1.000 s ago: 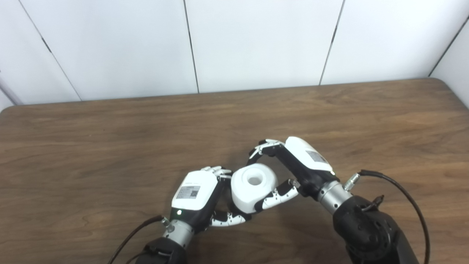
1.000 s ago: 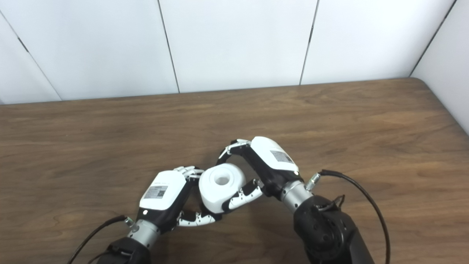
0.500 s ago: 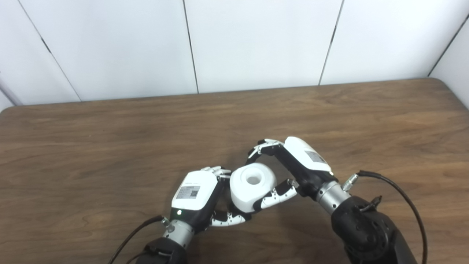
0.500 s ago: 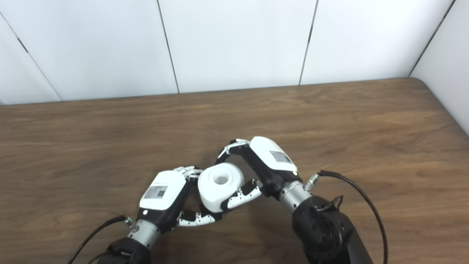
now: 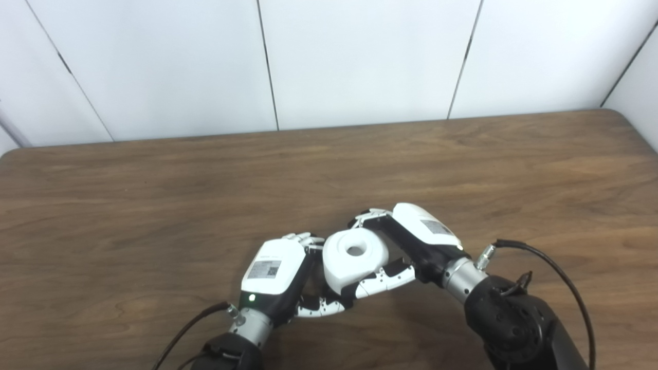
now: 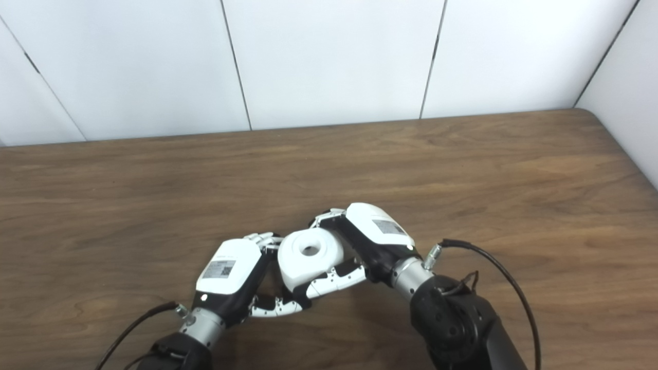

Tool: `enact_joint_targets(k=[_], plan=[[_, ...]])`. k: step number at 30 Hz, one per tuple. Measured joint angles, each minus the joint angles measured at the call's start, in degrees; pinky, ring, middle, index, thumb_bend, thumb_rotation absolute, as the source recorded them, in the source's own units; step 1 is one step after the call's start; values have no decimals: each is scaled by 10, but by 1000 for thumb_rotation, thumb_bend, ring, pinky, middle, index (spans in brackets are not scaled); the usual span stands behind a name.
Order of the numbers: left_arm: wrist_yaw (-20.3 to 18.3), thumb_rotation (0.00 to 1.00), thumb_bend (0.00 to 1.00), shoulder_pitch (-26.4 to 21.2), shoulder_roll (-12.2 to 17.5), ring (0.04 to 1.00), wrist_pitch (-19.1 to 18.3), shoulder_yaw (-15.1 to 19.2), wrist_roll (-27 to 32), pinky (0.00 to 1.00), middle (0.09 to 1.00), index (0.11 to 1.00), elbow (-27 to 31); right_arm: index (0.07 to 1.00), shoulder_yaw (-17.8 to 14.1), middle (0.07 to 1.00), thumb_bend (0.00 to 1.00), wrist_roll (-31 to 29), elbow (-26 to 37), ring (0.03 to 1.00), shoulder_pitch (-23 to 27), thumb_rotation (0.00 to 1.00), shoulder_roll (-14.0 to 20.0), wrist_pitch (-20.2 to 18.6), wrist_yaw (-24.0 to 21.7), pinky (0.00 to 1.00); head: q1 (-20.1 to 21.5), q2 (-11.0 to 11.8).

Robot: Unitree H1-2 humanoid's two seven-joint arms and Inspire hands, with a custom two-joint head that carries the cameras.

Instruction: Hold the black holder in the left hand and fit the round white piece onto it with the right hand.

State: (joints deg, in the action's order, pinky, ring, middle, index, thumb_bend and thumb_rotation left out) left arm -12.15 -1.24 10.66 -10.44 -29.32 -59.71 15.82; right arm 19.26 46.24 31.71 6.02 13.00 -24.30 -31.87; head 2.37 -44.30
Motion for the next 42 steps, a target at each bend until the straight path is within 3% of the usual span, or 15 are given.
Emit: enact_joint_targets(k=[5,29,42], plan=[[0,47,520,0,0,860,0,0,0,873,778,488,0,899,1,899,1000,-2,0,979,-8,622,1,-1,-5,922,0,0],[0,47,520,-1,1,858,0,-2,-1,866,772,487,0,921,-3,885,1000,-3,2,990,-8,612,1,-9,-13,961,-2,4],[1,48,520,-3,1,855,0,-4,-3,861,767,488,-1,920,-72,894,1000,-7,57,966,24,645,-21,-25,-81,895,0,8]])
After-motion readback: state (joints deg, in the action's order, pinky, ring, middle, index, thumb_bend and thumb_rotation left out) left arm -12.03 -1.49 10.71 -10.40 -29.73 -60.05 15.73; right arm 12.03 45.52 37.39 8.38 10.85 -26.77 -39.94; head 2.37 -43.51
